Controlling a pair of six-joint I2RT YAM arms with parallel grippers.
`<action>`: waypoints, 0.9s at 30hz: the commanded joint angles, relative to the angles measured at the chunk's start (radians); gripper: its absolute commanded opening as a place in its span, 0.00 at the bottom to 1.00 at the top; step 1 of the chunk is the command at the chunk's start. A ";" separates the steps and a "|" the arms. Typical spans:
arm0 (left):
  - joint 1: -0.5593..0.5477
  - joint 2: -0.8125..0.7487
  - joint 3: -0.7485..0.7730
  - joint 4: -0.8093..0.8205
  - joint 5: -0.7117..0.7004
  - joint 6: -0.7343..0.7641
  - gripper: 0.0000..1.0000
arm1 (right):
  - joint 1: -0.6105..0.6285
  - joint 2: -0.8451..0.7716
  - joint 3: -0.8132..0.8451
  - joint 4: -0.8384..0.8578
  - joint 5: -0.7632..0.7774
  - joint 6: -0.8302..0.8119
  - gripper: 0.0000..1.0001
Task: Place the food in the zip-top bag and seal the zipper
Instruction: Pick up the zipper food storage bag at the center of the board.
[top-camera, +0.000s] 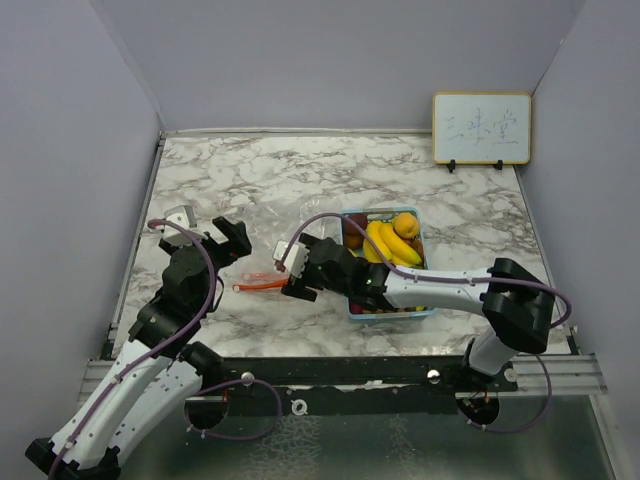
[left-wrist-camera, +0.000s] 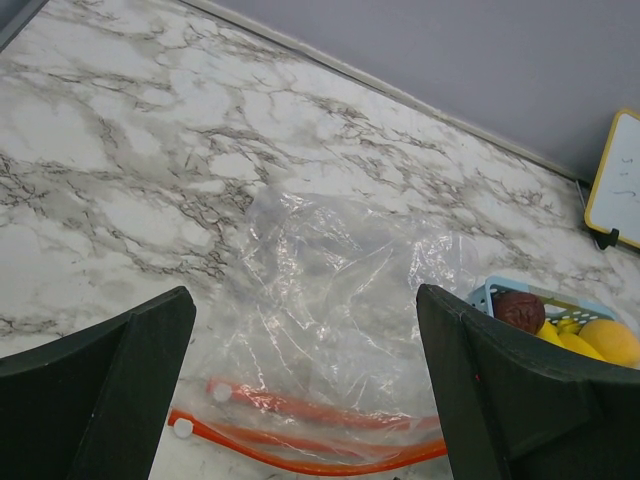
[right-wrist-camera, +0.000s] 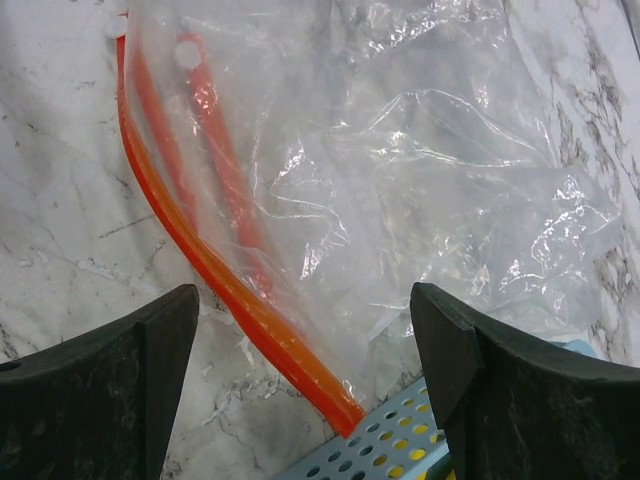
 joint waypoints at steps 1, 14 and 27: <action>0.006 -0.012 -0.010 0.011 -0.023 -0.007 0.96 | 0.008 0.061 0.044 0.059 0.015 -0.061 0.85; 0.007 -0.044 -0.022 0.019 -0.023 -0.013 0.96 | 0.008 0.201 0.067 0.250 0.209 -0.086 0.42; 0.007 -0.147 0.001 0.079 0.107 -0.024 0.88 | -0.006 0.134 0.238 0.102 0.445 0.297 0.02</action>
